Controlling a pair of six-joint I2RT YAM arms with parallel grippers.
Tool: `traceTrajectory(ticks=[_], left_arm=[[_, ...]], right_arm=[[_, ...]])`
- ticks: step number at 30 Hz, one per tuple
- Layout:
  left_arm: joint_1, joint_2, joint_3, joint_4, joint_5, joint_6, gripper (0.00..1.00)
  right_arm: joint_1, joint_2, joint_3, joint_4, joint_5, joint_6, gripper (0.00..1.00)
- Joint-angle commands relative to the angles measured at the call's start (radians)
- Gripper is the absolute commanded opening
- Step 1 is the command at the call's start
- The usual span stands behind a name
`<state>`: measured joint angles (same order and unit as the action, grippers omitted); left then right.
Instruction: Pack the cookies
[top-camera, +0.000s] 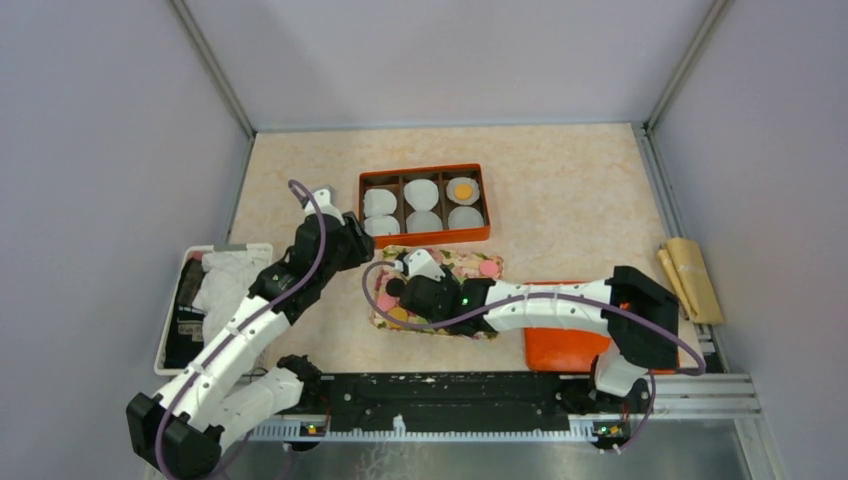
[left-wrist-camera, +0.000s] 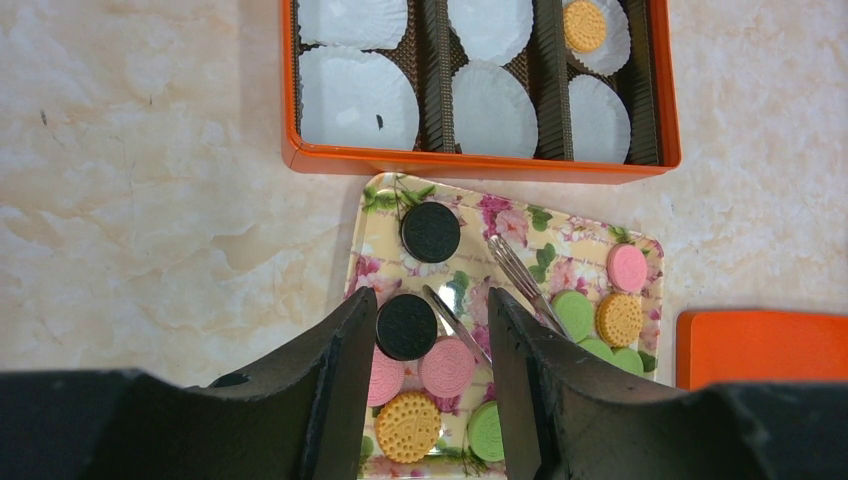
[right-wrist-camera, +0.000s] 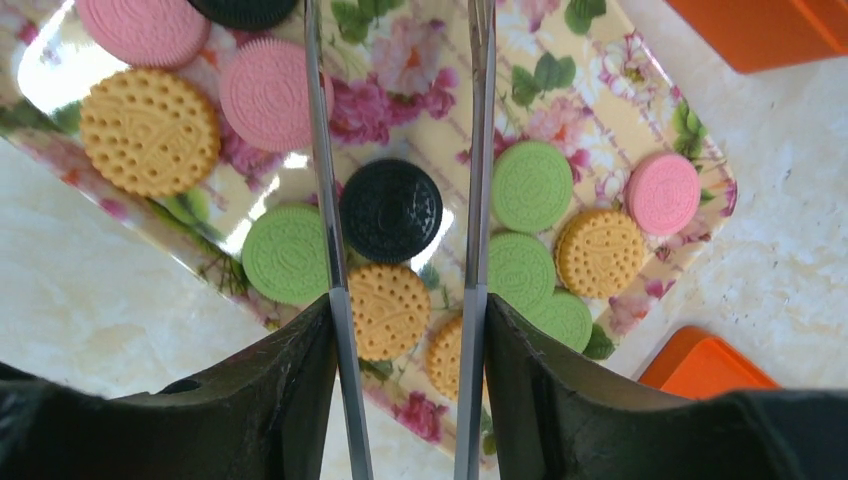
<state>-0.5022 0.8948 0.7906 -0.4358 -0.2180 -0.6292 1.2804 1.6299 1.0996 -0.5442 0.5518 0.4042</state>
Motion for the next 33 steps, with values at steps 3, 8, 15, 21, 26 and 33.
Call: traceTrajectory(ticks=[3, 8, 15, 21, 26, 33], left_arm=[[0.008, -0.032, 0.005, -0.007, -0.015, 0.006, 0.52], [0.008, -0.046, 0.001, -0.016, -0.020, 0.008, 0.52], [0.010, -0.059, -0.008, -0.017, -0.016, 0.008, 0.52], [0.010, -0.062, -0.010, -0.017, -0.011, 0.007, 0.52], [0.010, -0.067, -0.011, -0.013, -0.008, 0.010, 0.52], [0.010, -0.047, -0.014, 0.004, 0.011, 0.010, 0.52]], right_arm=[[-0.021, 0.044, 0.109, 0.088, 0.049, -0.013, 0.50], [-0.041, 0.084, 0.138, 0.094, 0.022, -0.009, 0.49], [-0.074, 0.091, 0.144, 0.097, -0.029, -0.005, 0.34], [-0.076, 0.059, 0.169, 0.069, -0.019, -0.005, 0.12], [-0.075, -0.044, 0.183, 0.029, 0.028, -0.004, 0.00], [-0.074, -0.174, 0.202, -0.061, 0.111, -0.005, 0.00]])
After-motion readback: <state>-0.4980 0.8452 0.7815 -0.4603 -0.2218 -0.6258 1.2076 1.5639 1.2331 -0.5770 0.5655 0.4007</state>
